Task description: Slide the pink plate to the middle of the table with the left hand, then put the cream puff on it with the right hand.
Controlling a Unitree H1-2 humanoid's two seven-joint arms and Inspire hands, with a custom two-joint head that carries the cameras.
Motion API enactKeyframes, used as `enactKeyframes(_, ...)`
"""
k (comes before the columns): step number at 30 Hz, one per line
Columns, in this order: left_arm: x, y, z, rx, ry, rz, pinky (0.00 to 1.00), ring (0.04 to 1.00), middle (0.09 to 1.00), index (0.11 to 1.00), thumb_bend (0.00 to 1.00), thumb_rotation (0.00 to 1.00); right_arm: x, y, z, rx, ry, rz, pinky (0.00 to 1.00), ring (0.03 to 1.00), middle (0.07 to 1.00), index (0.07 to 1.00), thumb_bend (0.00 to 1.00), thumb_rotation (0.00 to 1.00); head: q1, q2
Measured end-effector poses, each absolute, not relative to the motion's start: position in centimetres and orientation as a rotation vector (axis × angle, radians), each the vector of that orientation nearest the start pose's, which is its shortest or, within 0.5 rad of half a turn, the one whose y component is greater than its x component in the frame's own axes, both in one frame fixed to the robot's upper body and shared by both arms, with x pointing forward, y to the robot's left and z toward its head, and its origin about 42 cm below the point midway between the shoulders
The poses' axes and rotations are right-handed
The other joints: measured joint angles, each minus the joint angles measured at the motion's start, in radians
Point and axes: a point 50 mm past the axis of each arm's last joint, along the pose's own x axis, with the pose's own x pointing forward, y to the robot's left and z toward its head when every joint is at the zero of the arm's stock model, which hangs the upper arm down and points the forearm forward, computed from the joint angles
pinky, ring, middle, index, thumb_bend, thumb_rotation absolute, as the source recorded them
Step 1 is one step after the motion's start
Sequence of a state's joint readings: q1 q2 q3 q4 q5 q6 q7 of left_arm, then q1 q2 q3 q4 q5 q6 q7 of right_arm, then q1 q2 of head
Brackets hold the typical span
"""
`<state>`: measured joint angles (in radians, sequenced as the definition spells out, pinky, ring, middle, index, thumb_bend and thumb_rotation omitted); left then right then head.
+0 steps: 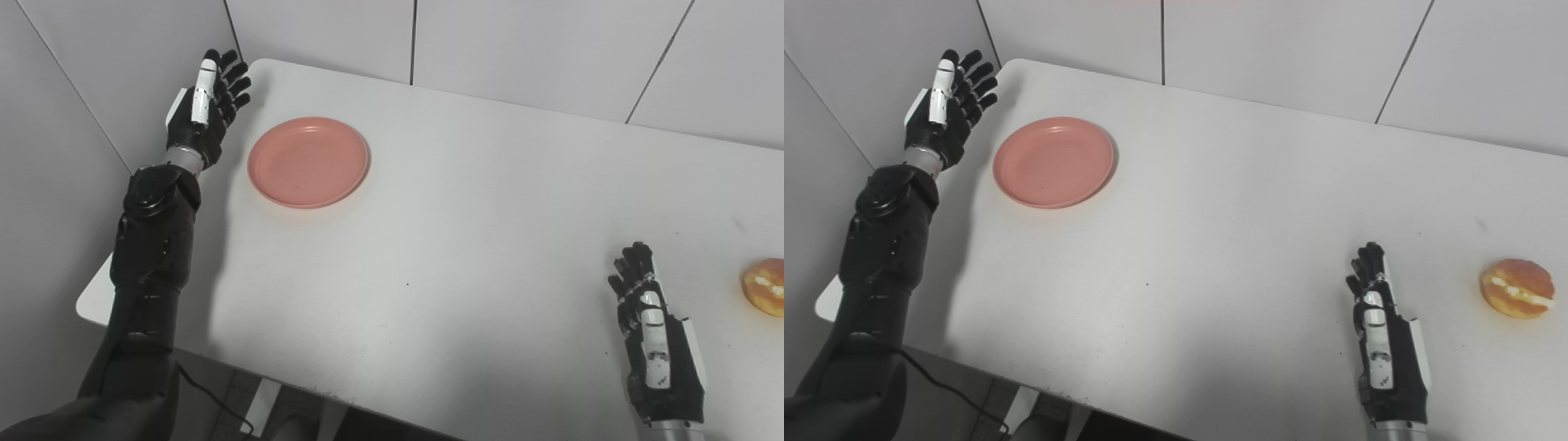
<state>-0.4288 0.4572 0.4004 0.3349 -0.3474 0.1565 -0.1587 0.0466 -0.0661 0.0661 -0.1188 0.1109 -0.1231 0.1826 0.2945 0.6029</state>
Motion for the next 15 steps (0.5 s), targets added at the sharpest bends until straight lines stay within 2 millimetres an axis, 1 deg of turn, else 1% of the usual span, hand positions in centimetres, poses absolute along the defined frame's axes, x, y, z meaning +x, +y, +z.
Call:
enactKeyframes(3, 39.5, 45.0, 21.5, -0.098, -0.111, 0.219, 0.95, 0.939, 0.933, 0.914, 0.46, 1.0, 26.6, -20.6, 12.4, 0.036, -0.195, 0.242, 1.0, 1.0, 1.0, 1.0, 0.29, 1.0, 0.0, -0.002)
enactKeyframes(11, 39.4, 45.5, 19.6, -0.198, -0.083, 0.245, 0.93, 0.92, 0.911, 0.898, 0.45, 1.0, 26.6, -20.6, 12.4, 0.036, -0.195, 0.242, 1.0, 1.0, 1.0, 1.0, 0.3, 1.0, 0.002, -0.002)
enactKeyframes(15, 39.4, 45.7, 18.8, -0.219, -0.07, 0.251, 0.91, 0.904, 0.898, 0.884, 0.48, 1.0, 26.6, -20.6, 12.4, 0.043, -0.196, 0.241, 1.0, 1.0, 1.0, 1.0, 0.3, 1.0, 0.002, 0.0)
